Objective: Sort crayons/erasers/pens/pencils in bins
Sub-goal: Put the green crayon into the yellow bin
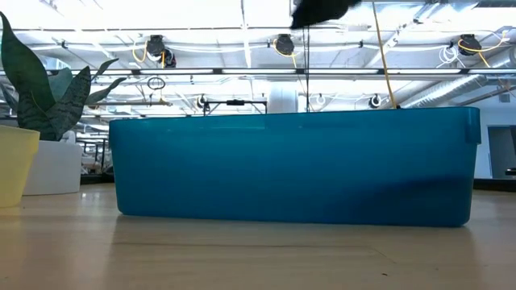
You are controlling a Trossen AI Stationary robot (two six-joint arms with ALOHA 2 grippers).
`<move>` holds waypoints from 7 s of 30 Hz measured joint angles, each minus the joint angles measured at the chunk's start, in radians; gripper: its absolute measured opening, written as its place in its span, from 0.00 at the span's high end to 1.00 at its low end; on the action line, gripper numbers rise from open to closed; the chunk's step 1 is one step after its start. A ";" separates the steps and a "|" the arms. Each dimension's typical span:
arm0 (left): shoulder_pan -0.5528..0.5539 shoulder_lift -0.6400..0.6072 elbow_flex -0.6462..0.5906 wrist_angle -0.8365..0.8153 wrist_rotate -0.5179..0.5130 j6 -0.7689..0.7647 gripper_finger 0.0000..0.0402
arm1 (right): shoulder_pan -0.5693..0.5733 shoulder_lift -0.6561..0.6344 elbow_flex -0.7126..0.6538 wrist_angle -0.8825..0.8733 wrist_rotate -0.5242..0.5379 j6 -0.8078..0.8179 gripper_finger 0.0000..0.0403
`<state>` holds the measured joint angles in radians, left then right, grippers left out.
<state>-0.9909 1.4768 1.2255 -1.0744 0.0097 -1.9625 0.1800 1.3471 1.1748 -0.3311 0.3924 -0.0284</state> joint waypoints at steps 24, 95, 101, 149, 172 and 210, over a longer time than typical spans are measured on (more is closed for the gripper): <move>0.104 0.240 -0.174 0.063 0.067 0.175 0.92 | 0.405 0.274 0.333 -0.227 0.132 0.476 0.42; 2.081 0.546 0.209 0.107 -0.007 1.874 0.47 | -0.168 0.052 0.332 -0.420 -0.154 0.316 0.39; 2.089 0.549 0.241 0.135 0.011 1.830 0.47 | -0.168 0.054 0.332 -0.420 -0.157 0.351 0.39; 1.618 0.640 0.428 0.590 0.273 1.837 0.47 | -0.171 -0.181 0.329 -0.628 -0.109 0.313 0.39; 1.683 0.729 0.478 0.591 0.420 2.408 0.47 | -0.200 -0.178 -0.020 -0.284 -0.336 0.194 0.39; 1.636 0.798 0.484 0.405 0.015 2.451 0.94 | -0.077 -0.299 -0.118 -0.287 -0.394 0.439 0.39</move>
<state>0.6447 2.2748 1.7096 -0.6699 0.0249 0.4889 0.1032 1.0484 1.0565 -0.6177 -0.0019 0.4110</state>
